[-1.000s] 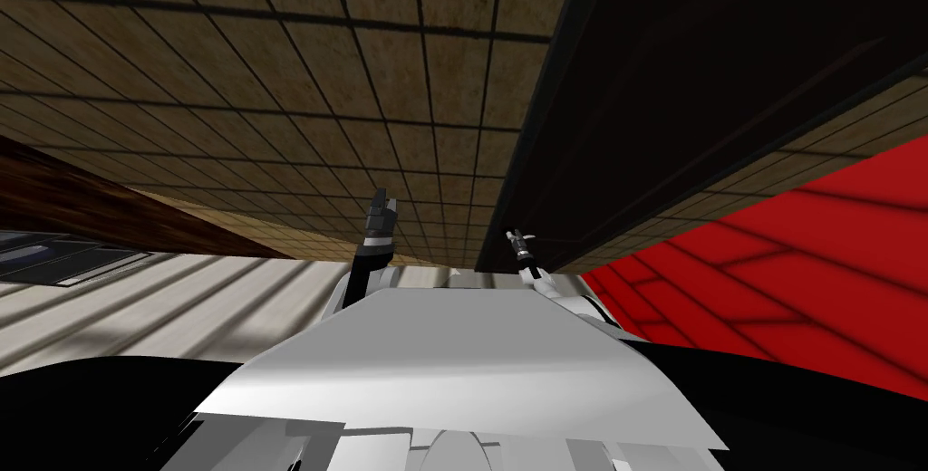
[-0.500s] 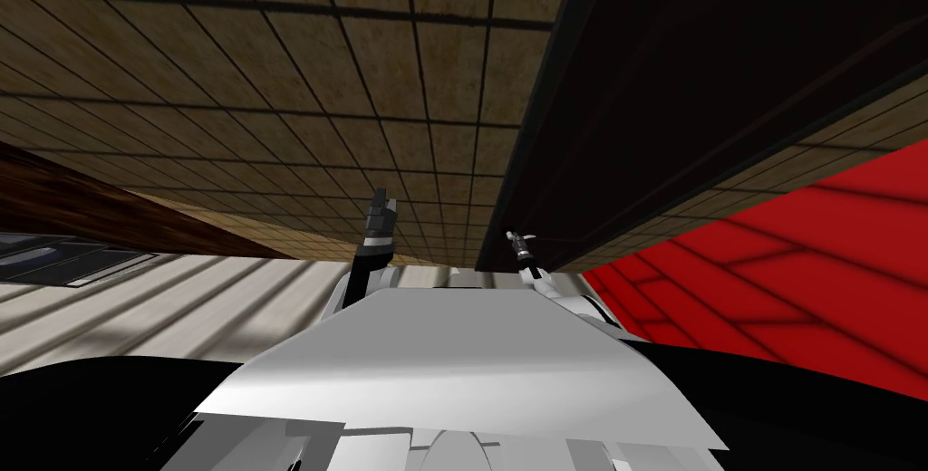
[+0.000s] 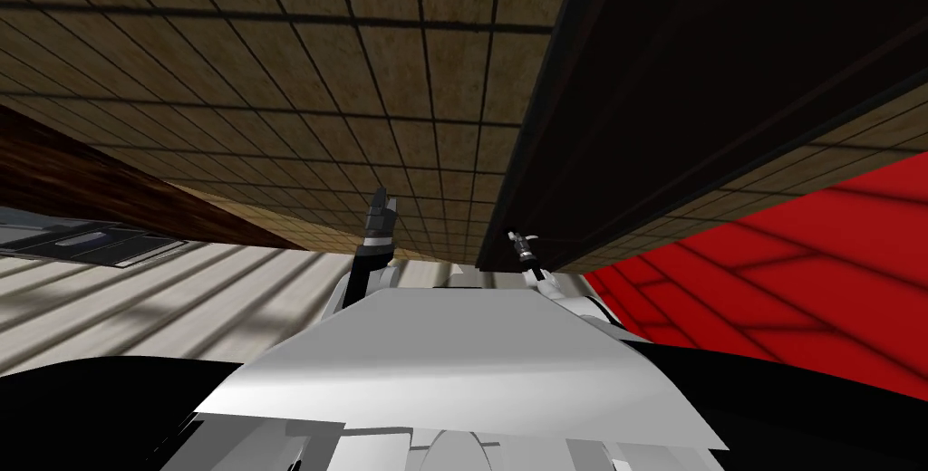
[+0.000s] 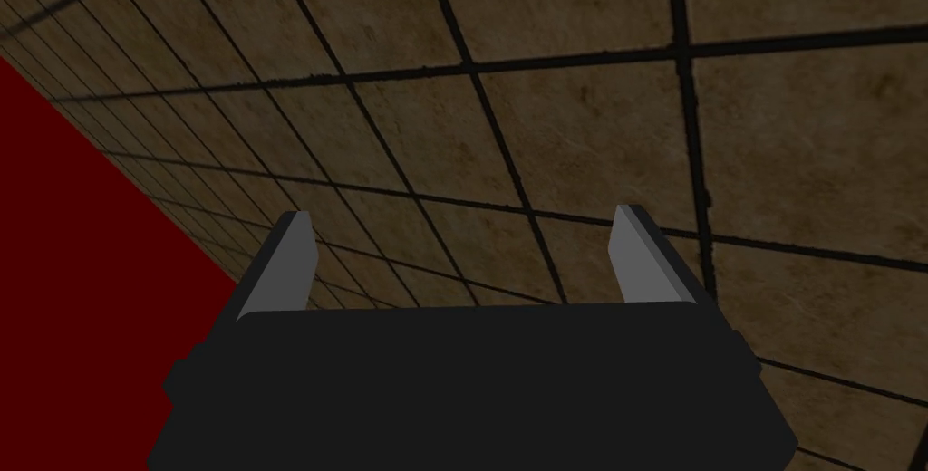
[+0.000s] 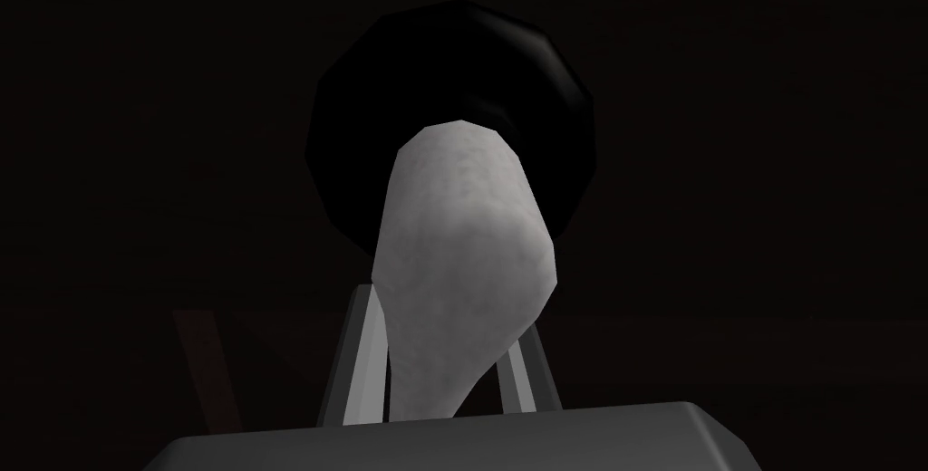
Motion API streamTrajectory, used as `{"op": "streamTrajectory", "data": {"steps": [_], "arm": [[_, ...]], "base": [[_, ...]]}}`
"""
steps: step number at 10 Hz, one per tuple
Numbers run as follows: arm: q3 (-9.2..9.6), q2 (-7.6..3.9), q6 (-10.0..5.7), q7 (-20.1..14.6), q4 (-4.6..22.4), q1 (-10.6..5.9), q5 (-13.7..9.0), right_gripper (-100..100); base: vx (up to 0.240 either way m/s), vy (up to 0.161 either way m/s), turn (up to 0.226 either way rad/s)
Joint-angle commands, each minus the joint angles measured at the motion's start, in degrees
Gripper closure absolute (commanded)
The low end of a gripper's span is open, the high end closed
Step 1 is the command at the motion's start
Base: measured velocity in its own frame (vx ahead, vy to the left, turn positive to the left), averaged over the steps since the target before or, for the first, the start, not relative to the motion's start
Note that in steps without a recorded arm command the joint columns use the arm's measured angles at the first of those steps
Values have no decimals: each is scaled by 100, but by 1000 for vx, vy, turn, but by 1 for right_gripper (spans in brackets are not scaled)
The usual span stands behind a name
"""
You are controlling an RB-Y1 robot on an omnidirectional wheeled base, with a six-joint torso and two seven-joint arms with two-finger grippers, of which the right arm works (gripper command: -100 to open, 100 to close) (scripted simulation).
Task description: Pull the door open
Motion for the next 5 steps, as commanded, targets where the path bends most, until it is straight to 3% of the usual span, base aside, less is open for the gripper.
{"op": "streamTrajectory", "data": {"steps": [1,3,5], "arm": [[110,-69,-114,-144,-68,136,59,100],[193,-174,-248,-285,-65,213,103,100],[271,-271,-372,-416,-63,285,145,100]], "base": [[-202,-51,126],[-209,-79,119],[-130,-58,77]]}}
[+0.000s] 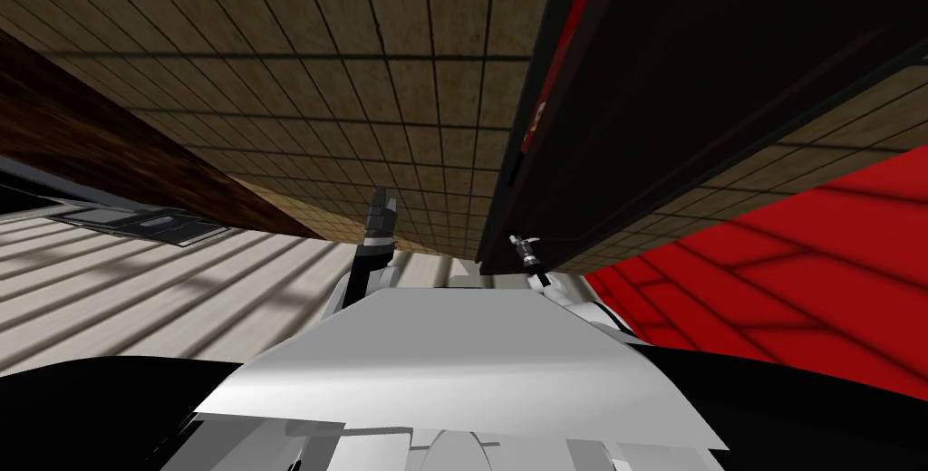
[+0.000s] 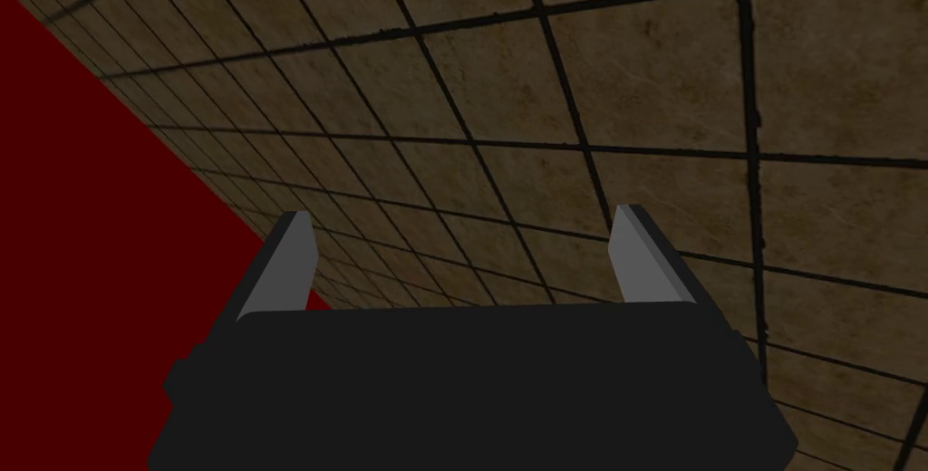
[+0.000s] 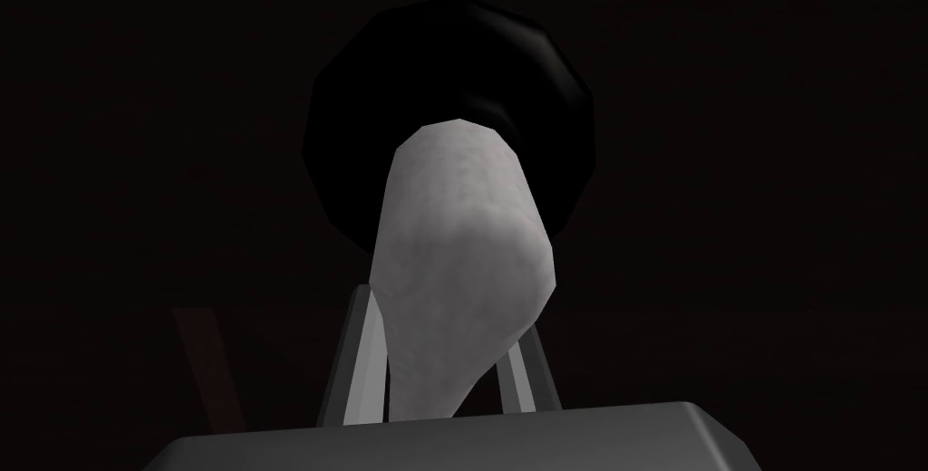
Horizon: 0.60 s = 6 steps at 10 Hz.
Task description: Pull the door open
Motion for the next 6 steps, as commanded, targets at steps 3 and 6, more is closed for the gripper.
{"op": "streamTrajectory", "data": {"steps": [3,6], "arm": [[105,-121,-130,-176,-63,88,55,100],[219,-278,-435,-354,-90,302,102,100]], "base": [[-150,-87,108],[-155,-66,135]]}}
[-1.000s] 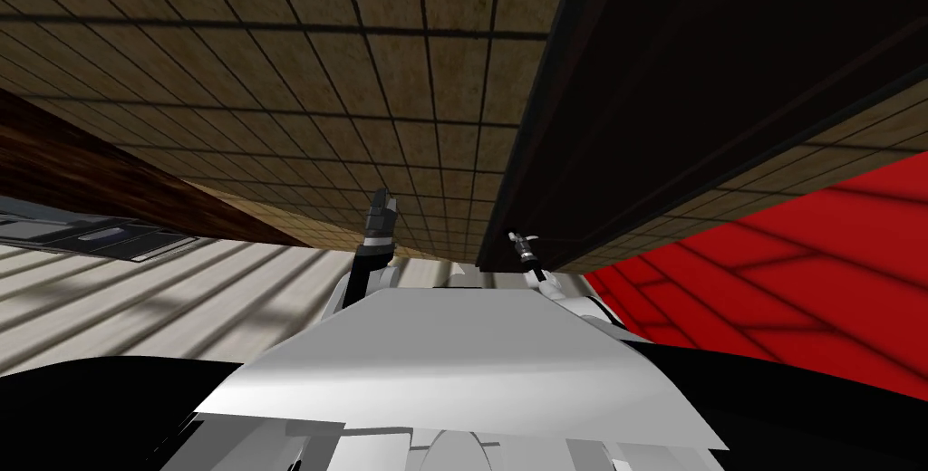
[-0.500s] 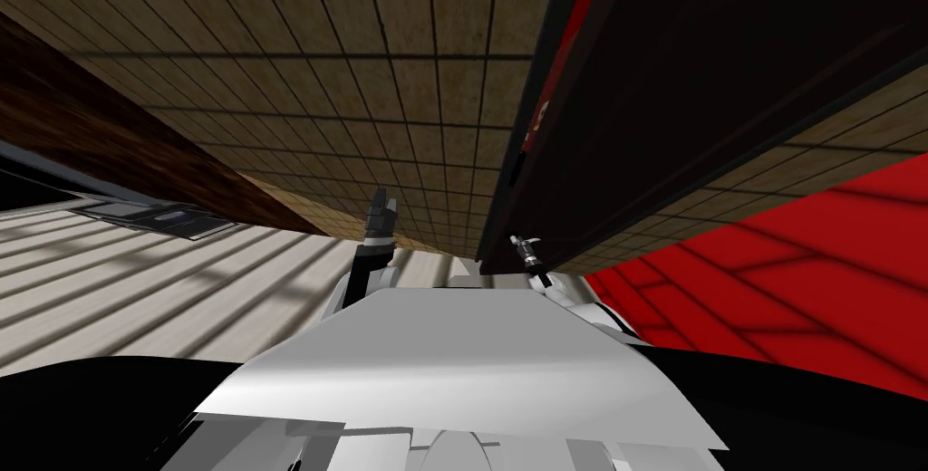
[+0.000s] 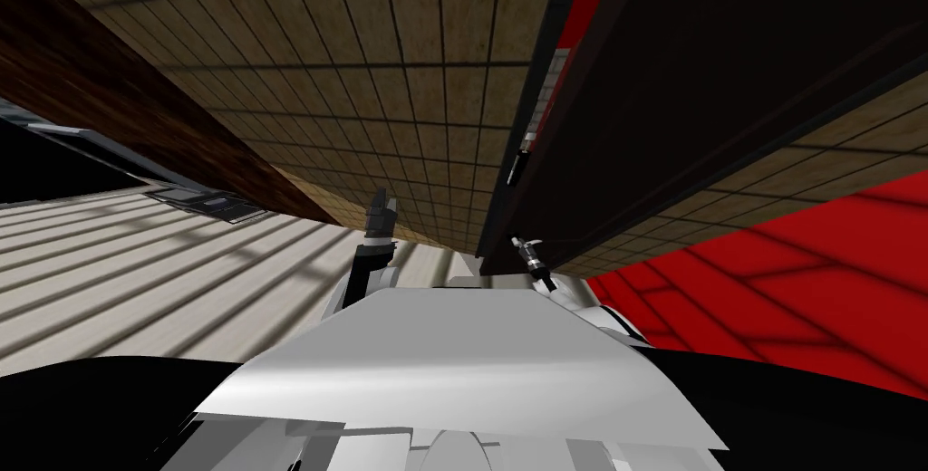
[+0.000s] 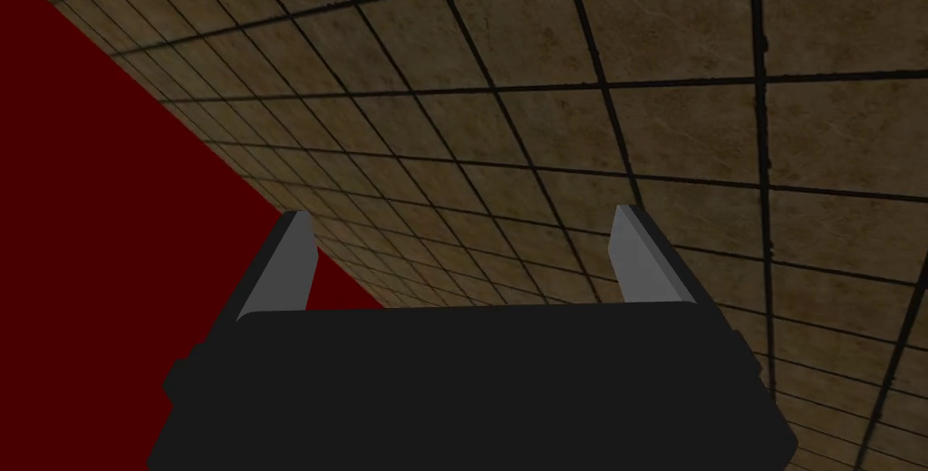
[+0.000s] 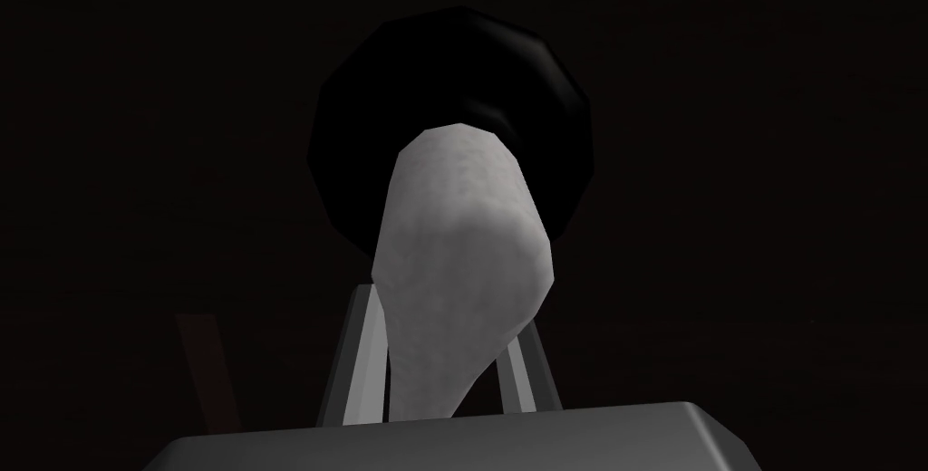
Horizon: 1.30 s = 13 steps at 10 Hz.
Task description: Pull the door open
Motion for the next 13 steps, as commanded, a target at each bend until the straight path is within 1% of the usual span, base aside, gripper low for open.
{"op": "streamTrajectory", "data": {"steps": [1,5,6,7,8,9,13], "arm": [[56,-94,-139,-83,-114,177,24,100],[189,-323,-546,-302,-156,455,77,100],[200,-340,-577,-319,-160,476,81,100],[193,-318,-441,-303,-310,534,75,100],[220,-357,-594,-342,-242,610,78,100],[224,-371,-636,-350,-225,626,76,100],[257,-500,-1030,-428,-65,769,64,100]], "base": [[-204,-97,145],[-213,-90,136],[-166,-104,62],[-63,-39,9],[-132,-63,228],[-191,-102,199],[-213,-115,194]]}}
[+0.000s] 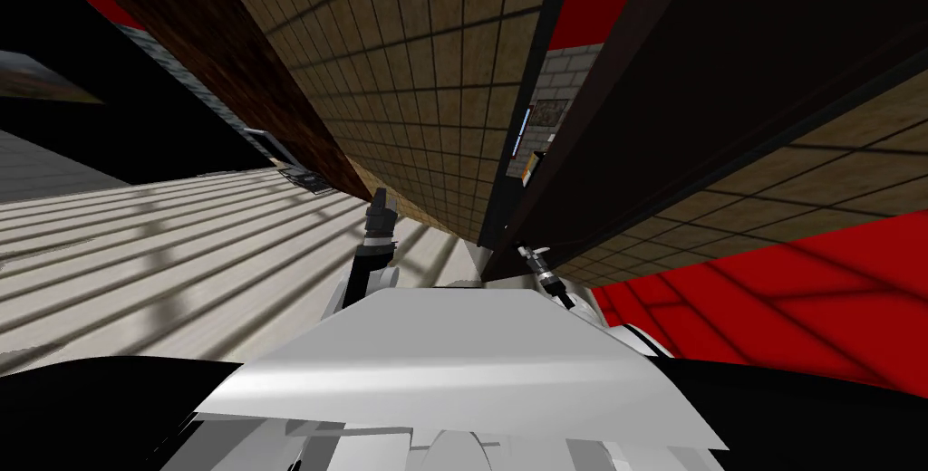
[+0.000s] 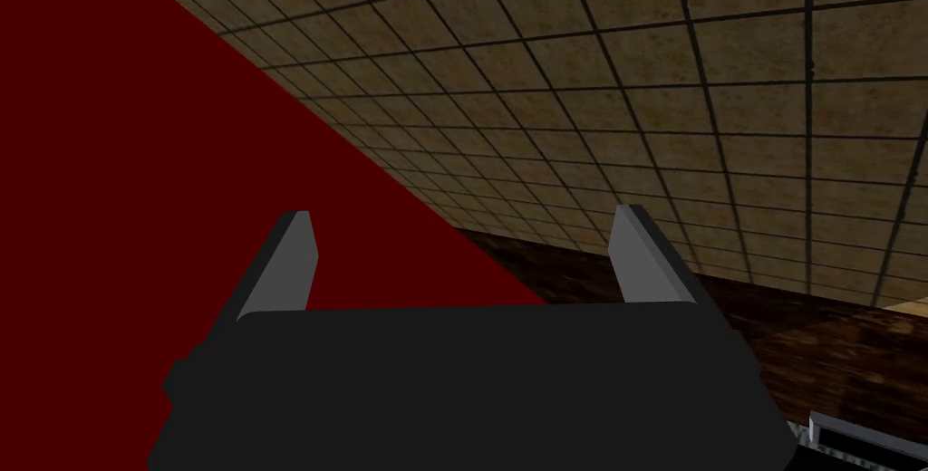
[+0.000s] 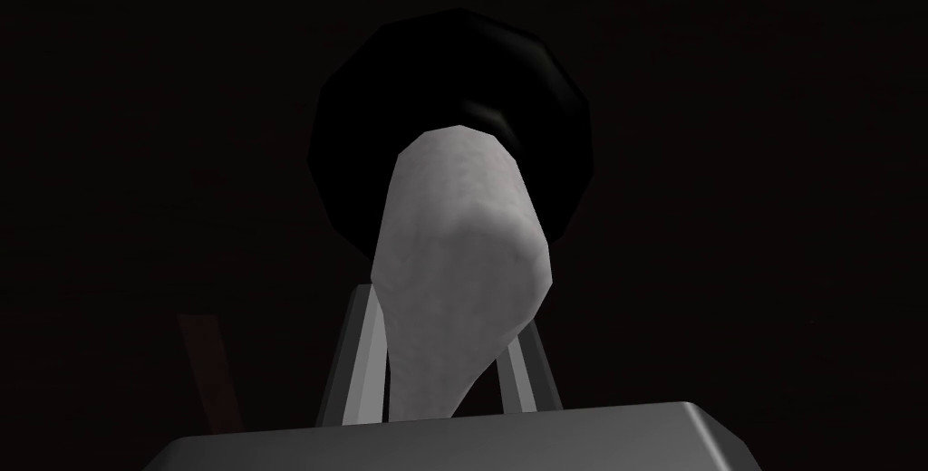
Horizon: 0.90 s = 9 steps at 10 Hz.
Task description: Pull the door open
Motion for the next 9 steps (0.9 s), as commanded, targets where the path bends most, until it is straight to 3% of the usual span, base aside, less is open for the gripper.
{"op": "streamTrajectory", "data": {"steps": [1,3,4,9], "arm": [[16,-53,-202,-29,103,54,-3,100],[32,-115,-392,-66,180,123,-9,100],[21,-96,-300,-50,141,104,-12,100],[43,-165,-641,-87,325,236,-43,100]], "base": [[-236,-122,203],[-246,-96,200],[-94,-53,29],[-198,-110,209]]}}
